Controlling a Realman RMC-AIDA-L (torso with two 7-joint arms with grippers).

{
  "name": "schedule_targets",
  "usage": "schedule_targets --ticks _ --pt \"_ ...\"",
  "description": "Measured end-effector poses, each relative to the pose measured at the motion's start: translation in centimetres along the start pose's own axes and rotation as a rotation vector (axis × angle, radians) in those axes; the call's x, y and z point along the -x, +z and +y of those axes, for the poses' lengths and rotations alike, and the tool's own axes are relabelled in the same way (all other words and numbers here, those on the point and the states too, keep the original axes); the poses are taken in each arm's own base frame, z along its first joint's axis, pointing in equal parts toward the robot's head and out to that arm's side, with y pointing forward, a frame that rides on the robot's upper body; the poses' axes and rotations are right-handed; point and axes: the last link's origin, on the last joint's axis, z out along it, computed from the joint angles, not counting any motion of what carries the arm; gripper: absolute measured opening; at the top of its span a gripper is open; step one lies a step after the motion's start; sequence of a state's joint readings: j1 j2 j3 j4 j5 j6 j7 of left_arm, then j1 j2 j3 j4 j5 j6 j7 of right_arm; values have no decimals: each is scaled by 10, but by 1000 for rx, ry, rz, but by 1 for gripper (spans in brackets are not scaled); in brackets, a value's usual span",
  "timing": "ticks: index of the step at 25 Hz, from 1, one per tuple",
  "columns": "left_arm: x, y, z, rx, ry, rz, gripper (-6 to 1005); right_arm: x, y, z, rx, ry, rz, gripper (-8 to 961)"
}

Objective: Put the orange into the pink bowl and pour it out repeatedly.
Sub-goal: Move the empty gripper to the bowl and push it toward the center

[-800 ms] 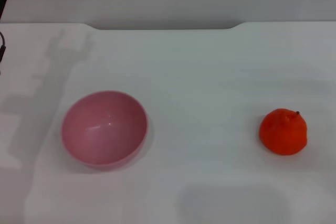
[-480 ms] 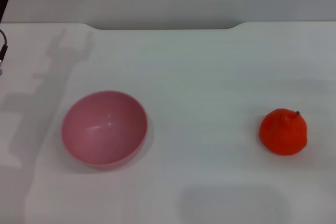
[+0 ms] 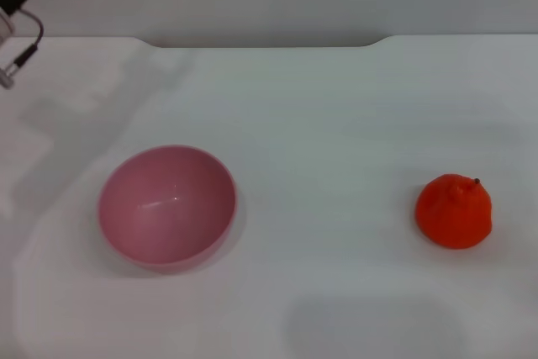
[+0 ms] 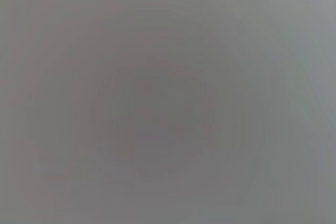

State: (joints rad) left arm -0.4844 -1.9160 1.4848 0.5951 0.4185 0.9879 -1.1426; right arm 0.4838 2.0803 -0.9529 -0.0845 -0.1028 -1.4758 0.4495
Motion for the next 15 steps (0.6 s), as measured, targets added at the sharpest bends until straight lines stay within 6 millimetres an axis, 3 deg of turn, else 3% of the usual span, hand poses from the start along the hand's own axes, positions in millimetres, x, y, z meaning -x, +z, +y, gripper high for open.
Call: schedule_targets --ticks 2,4,6,9,12,15 --pt "-11 3 5 72 -28 -49 755 -1 0 0 -2 3 4 566" --pt "-35 3 17 227 -53 -164 755 -1 0 -1 -3 21 6 566" --pt "-41 2 21 265 -59 -197 755 -1 1 -2 -6 43 13 566" --pt "-66 -4 39 403 -98 -438 755 -2 2 -3 -9 48 20 566" --pt "-74 -9 47 386 -88 -691 754 -2 4 -3 -6 47 25 566" --pt "-72 -13 47 241 -23 -918 754 -3 7 -1 3 42 30 566"
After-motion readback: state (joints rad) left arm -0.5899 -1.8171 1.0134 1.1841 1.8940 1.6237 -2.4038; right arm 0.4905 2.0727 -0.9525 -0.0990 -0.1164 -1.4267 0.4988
